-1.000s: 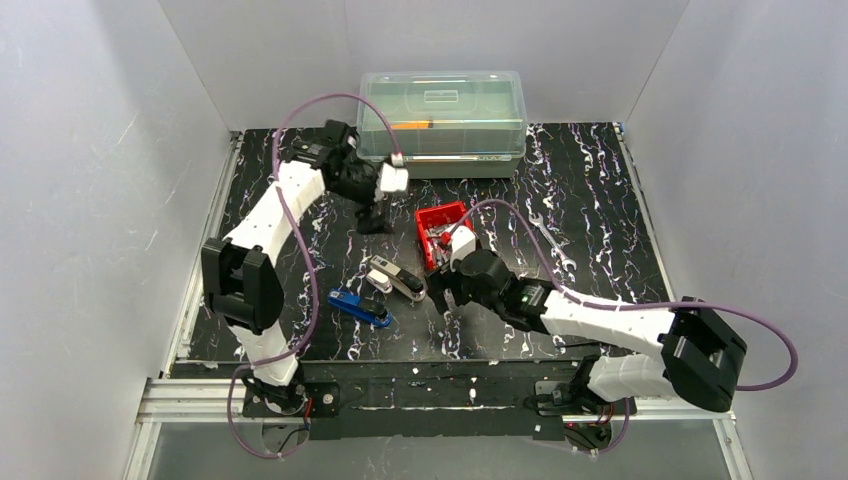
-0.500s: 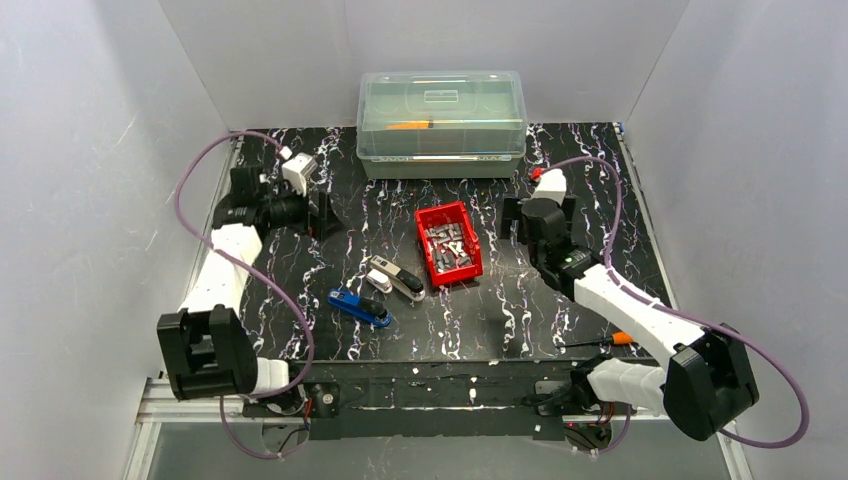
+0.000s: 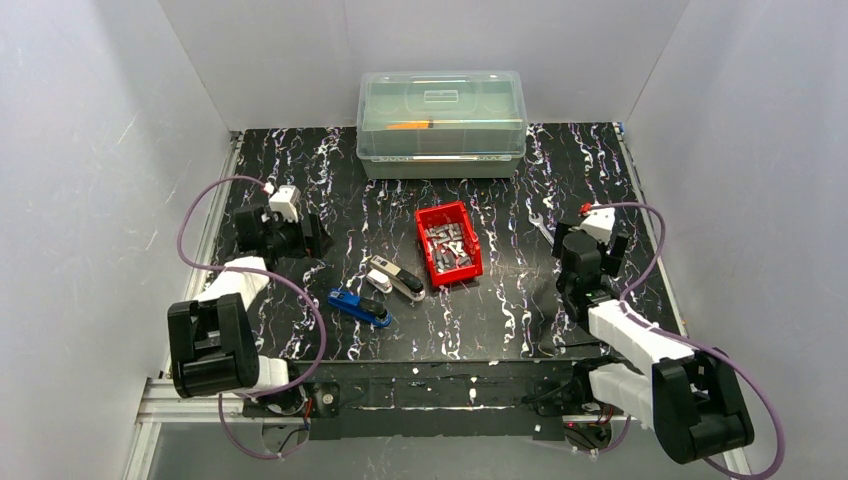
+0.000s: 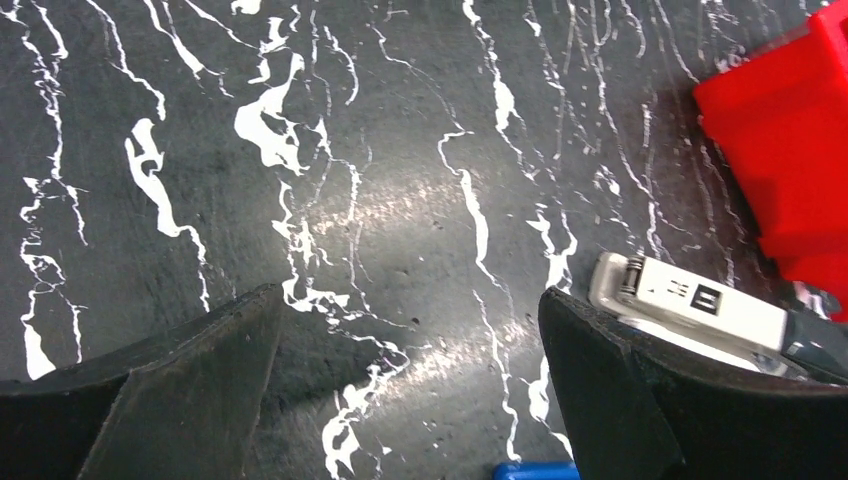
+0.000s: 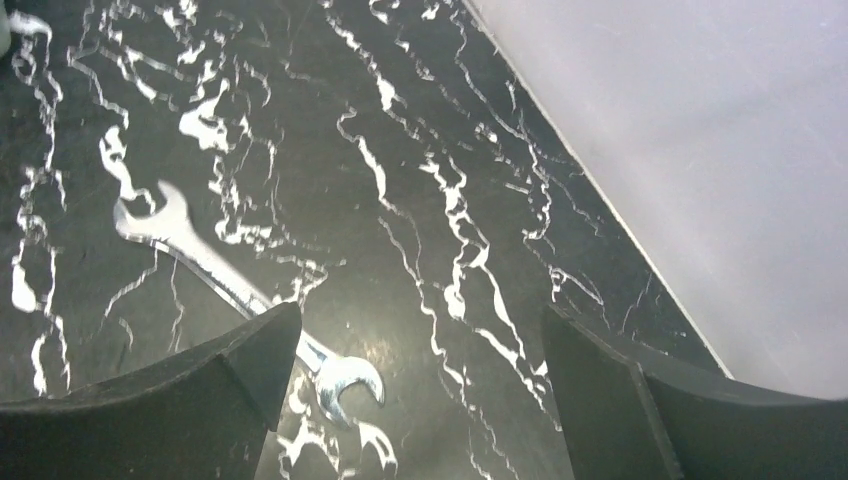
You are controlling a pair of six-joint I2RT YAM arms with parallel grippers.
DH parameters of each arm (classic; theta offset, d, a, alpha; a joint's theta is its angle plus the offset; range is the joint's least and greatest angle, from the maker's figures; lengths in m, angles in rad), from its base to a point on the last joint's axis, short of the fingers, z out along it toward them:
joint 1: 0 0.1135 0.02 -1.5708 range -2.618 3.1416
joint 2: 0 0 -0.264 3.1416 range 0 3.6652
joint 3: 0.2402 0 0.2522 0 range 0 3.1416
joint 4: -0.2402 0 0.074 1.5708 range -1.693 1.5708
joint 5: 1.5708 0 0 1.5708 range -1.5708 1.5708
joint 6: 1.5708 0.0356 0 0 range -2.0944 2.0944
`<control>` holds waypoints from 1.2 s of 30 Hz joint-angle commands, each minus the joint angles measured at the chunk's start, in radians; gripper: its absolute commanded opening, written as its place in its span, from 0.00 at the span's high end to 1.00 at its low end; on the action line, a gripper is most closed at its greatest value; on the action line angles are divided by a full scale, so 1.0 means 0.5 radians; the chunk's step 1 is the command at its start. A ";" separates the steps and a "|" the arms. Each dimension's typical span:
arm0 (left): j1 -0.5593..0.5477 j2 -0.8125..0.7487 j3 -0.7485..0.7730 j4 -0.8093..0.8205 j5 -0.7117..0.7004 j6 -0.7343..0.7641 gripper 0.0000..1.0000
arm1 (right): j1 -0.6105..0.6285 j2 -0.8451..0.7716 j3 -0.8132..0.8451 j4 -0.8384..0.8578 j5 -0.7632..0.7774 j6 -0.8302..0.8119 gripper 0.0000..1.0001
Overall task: Load the staples into the stapler
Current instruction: Reset both arms
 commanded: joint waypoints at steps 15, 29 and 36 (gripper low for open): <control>0.008 0.235 -0.467 1.303 -0.235 -0.241 0.02 | -0.290 0.923 0.030 1.098 -0.449 -0.099 0.02; -0.162 0.253 -0.769 1.824 -0.669 -0.188 0.02 | -0.424 1.114 -0.109 1.506 -1.056 -0.227 0.02; -0.180 0.268 -0.753 1.815 -0.683 -0.168 0.02 | -0.425 1.125 -0.119 1.545 -1.059 -0.227 0.01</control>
